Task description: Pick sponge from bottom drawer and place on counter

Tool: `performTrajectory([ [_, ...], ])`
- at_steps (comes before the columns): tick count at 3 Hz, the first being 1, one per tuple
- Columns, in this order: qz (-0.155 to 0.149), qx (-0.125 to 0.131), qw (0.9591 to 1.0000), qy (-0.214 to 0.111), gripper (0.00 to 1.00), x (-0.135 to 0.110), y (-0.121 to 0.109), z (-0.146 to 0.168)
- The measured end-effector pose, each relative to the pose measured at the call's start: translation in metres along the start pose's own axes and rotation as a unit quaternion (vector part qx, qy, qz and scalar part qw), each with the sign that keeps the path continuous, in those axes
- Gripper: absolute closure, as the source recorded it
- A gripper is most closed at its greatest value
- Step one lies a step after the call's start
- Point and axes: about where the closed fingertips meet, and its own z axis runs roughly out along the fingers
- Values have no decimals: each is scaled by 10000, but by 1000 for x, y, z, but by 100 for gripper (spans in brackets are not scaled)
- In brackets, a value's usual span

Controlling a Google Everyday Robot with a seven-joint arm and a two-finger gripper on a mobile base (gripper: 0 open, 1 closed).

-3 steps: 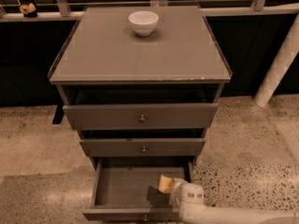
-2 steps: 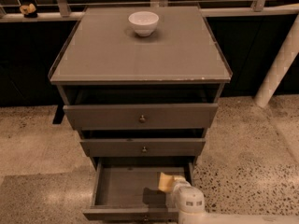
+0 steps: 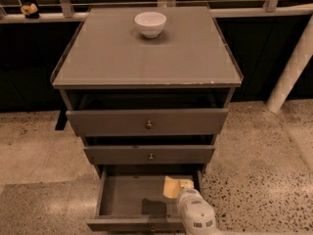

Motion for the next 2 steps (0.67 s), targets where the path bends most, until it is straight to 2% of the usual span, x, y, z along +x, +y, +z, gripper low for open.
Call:
performTrajectory([
  [1,-51,-83,9999,61,100,-1,2,4],
  [2,-282,268,9990,214,100,-9,-19,-20],
])
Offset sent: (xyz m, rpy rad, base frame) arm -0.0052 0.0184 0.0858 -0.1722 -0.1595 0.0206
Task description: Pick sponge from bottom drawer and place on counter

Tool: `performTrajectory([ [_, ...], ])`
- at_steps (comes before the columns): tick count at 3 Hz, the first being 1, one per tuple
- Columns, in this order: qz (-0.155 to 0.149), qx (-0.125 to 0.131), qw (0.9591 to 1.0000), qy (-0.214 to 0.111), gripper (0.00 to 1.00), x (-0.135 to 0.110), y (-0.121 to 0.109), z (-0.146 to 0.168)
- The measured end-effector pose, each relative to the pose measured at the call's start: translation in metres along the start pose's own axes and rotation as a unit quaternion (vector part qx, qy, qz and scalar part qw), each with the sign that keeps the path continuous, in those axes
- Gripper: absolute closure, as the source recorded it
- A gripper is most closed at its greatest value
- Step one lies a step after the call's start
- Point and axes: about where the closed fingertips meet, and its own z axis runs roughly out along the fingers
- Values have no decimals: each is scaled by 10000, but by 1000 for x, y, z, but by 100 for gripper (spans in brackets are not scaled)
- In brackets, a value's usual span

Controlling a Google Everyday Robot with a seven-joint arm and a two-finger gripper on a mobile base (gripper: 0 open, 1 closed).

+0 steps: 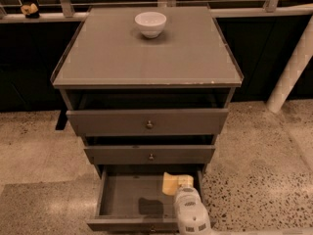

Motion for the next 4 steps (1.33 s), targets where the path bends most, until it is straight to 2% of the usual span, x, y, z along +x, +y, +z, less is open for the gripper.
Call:
performTrajectory([
  [1,-314,517,9980,180,100,-6,-37,-45],
  [2,-606,1076,9917,355,100,-13,-81,-94],
  [3,-758,1645,9825,441,100,-17,-115,-129],
  [4,-783,1699,9813,445,100,-18,-119,-132],
])
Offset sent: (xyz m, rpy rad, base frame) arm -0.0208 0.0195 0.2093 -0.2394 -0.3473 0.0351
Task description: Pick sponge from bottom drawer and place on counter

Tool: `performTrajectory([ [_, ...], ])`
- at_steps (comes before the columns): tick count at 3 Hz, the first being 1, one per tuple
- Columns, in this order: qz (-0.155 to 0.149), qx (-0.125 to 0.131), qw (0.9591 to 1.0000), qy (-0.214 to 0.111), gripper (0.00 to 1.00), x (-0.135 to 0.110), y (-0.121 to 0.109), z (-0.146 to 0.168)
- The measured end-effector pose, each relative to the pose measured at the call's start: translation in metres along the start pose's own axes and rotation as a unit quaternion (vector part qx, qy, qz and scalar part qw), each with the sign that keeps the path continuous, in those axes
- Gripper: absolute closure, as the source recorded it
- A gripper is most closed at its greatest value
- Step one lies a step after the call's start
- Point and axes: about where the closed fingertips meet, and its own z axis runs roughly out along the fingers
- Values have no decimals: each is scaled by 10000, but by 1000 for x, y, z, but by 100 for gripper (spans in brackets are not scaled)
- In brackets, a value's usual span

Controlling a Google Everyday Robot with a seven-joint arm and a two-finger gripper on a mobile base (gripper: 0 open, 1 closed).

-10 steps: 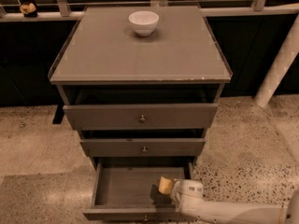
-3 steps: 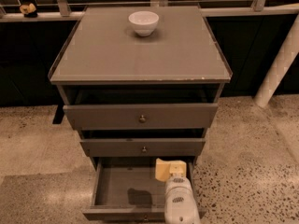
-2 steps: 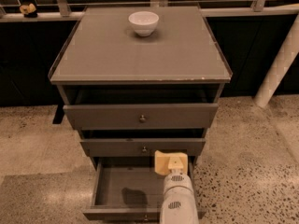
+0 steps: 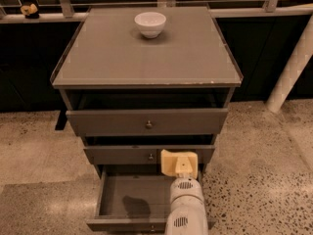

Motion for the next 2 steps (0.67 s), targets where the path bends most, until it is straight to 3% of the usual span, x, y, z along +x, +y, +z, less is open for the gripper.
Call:
performTrajectory([
  [1,-111,155,9993,308,100,20,-19,4],
  [2,-199,473,9957,775,100,64,-62,11],
])
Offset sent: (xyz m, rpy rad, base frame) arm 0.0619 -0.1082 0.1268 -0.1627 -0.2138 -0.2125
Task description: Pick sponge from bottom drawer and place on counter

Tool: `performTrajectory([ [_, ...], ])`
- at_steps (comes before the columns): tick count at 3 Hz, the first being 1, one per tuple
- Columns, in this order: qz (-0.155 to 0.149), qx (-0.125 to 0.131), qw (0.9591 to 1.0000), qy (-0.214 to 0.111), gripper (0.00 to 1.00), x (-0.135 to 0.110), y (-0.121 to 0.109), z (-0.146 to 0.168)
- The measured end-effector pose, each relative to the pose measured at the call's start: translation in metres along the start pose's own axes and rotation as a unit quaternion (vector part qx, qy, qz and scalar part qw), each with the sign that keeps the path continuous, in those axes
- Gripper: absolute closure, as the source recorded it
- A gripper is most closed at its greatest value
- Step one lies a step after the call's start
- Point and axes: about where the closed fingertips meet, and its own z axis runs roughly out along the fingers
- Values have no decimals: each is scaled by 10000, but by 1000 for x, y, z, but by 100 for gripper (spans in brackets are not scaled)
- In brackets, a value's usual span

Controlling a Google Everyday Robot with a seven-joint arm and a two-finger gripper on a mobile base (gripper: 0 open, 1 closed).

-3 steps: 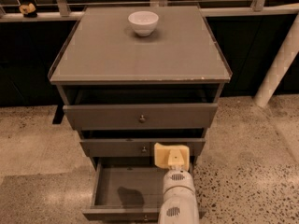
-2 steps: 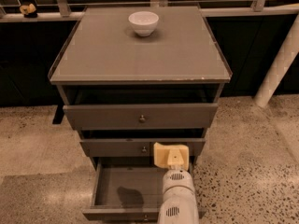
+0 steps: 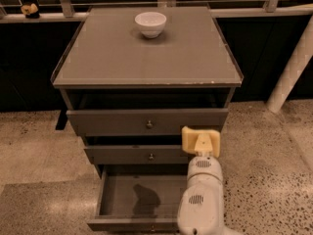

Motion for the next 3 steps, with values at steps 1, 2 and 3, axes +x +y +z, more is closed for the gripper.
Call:
performTrajectory([
  [1,64,387,9977,547,100,57,-54,21],
  [2,62,386,9977,546,100,57,-54,21],
  [3,-5,403,9985,364,100,61,-61,24],
])
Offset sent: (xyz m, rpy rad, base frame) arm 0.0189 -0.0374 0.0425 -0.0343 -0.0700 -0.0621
